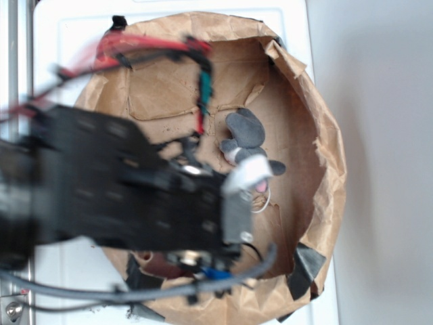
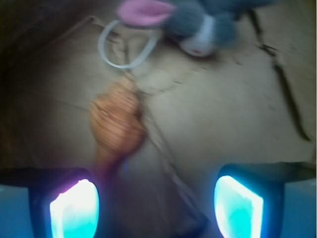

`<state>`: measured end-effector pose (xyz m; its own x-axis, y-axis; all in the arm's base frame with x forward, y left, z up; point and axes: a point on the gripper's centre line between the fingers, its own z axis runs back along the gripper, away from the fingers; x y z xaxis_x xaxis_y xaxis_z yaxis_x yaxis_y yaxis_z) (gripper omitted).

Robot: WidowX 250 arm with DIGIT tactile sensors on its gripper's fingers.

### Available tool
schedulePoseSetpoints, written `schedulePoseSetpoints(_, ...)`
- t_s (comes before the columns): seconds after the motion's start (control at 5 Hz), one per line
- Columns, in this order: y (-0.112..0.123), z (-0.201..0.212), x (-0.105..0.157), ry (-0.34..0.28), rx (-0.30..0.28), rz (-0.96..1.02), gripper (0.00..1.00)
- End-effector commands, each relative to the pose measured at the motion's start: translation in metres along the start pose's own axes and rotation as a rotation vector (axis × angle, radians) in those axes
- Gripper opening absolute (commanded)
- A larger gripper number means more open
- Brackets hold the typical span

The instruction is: Grab the shell.

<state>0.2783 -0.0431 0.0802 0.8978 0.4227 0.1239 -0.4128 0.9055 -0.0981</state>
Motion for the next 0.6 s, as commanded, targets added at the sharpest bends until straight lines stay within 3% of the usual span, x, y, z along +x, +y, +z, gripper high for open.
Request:
schedulePoseSetpoints(0.0, -0.018, -0.014, 0.028, -0.03, 0.008, -0.029, 1.0)
schedulePoseSetpoints(0.2, -0.015, -0.029, 0.031, -0.026, 0.068, -0.031, 1.0)
schedulePoseSetpoints(0.4, -0.008, -0.027, 0.029, -0.033, 0.062, -0.035, 0.0)
